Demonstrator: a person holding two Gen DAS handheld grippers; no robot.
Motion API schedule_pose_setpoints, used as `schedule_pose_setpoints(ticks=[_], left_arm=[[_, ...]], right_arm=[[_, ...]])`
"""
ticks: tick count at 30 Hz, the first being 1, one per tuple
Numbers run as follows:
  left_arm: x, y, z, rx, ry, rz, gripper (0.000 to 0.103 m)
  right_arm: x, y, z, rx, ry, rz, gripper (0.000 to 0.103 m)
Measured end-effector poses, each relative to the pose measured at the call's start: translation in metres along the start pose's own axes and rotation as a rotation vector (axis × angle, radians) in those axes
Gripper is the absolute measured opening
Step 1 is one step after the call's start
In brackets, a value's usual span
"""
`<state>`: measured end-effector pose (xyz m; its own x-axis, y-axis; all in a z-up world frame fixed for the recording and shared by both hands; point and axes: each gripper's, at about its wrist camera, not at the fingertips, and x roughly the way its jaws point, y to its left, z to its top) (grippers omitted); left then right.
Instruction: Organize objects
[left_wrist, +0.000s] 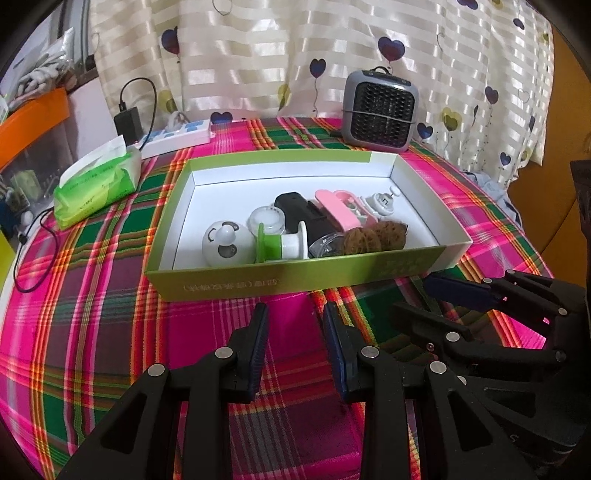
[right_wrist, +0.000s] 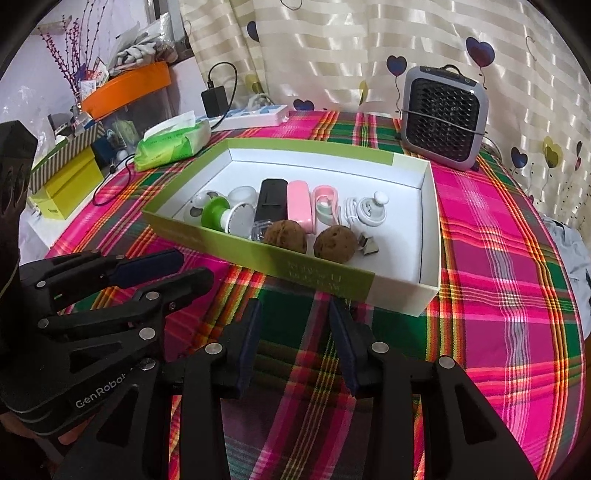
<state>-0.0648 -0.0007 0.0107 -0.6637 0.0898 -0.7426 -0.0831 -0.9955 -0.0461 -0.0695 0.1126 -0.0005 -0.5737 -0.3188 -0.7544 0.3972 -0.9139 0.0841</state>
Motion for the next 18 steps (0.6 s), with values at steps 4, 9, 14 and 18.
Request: schedule_pose_setpoints(ticks=[4, 9, 14, 18], left_arm=[[0.0031, -0.0011, -0.0006, 0.004, 0.010, 0.010, 0.028], [0.0077, 0.0001, -0.0004, -0.003, 0.030, 0.029, 0.028], [0.0100, -0.0003, -0.0001, -0.002, 0.039, 0.051, 0.028], [0.0105, -0.0002, 0.0001, 0.001, 0.040, 0.058, 0.028]], right_arm=[[0.0030, -0.0011, 0.0007, 0.006, 0.016, -0.009, 0.039], [0.0061, 0.0007, 0.0020, -0.003, 0.028, -0.024, 0.040], [0.0069, 0.0017, 0.0029, -0.008, 0.030, -0.035, 0.040], [0.0081, 0.0021, 0.0037, -0.010, 0.032, -0.041, 0.040]])
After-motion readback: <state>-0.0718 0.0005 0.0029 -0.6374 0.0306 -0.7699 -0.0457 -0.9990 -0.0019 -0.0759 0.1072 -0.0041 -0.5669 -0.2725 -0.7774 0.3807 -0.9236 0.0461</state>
